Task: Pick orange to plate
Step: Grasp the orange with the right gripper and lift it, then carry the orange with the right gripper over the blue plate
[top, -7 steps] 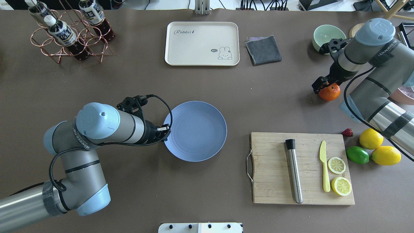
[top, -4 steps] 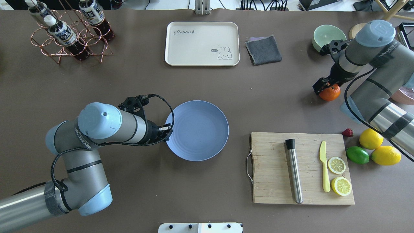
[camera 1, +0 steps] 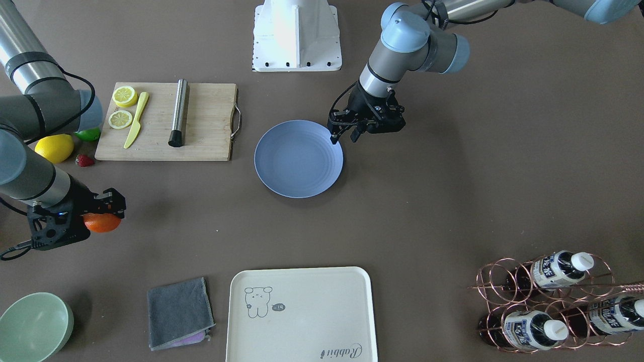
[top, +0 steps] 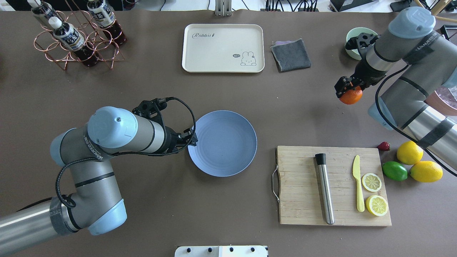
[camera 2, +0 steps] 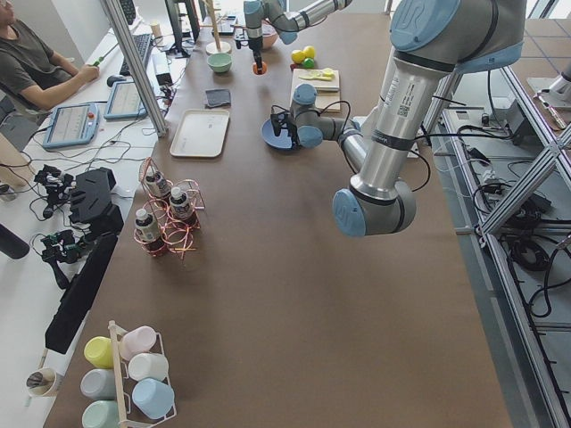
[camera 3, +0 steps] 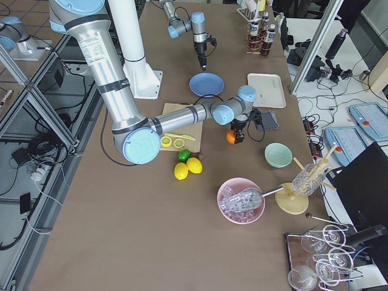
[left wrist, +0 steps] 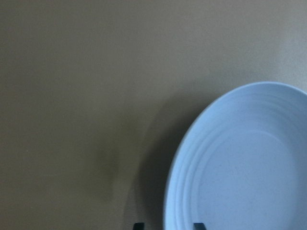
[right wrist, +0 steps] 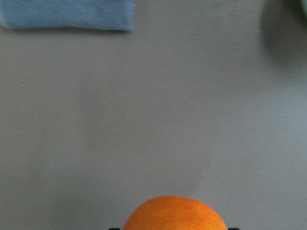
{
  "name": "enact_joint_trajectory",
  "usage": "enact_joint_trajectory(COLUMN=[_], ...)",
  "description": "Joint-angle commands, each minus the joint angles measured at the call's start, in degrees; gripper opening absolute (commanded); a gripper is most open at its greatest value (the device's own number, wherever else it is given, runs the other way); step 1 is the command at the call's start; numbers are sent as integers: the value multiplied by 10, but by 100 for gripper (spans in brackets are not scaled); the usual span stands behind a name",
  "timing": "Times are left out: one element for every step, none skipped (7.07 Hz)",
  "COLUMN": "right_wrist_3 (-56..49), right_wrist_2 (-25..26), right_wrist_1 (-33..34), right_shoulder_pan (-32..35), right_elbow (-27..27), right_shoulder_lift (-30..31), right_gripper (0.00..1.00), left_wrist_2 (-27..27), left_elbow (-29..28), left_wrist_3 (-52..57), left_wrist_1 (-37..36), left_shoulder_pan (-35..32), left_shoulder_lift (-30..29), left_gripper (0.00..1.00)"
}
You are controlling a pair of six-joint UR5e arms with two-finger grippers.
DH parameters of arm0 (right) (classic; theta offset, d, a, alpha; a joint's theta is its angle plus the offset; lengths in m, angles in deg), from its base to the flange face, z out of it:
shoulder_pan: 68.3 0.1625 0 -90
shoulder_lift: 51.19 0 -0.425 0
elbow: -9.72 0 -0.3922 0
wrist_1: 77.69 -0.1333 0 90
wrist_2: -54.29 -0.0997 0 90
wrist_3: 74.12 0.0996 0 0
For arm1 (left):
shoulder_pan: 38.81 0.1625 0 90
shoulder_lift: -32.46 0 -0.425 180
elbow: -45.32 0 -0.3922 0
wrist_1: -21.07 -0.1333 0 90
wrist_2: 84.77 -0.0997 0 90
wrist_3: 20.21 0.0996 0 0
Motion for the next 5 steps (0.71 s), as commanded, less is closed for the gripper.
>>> enact_joint_trajectory(right_wrist_3=[259,362,418,438,442], right_wrist_2=[23,105,155,203,225], right_wrist_1=[31,32,32,30,26], right_shoulder_pan=[-109,-191,-257,-293,-312], right_elbow=[-85,-102,-95,-82,-49], right_shoulder_lift=[-75,-108,-139,-147,-172], right_gripper=[0,0,0,0,0], left_wrist_2=[47,66,99,113,113], left_elbow=[28,27,24,21,21], left_wrist_3=[98,154,206,238,254], left_wrist_1=[0,1,1,3,3], left_shoulder_pan=[-62,-85,-123,-149,-160], left_shoulder_lift=[57,77,95,116,122], left_gripper=[97,97,97,97,97])
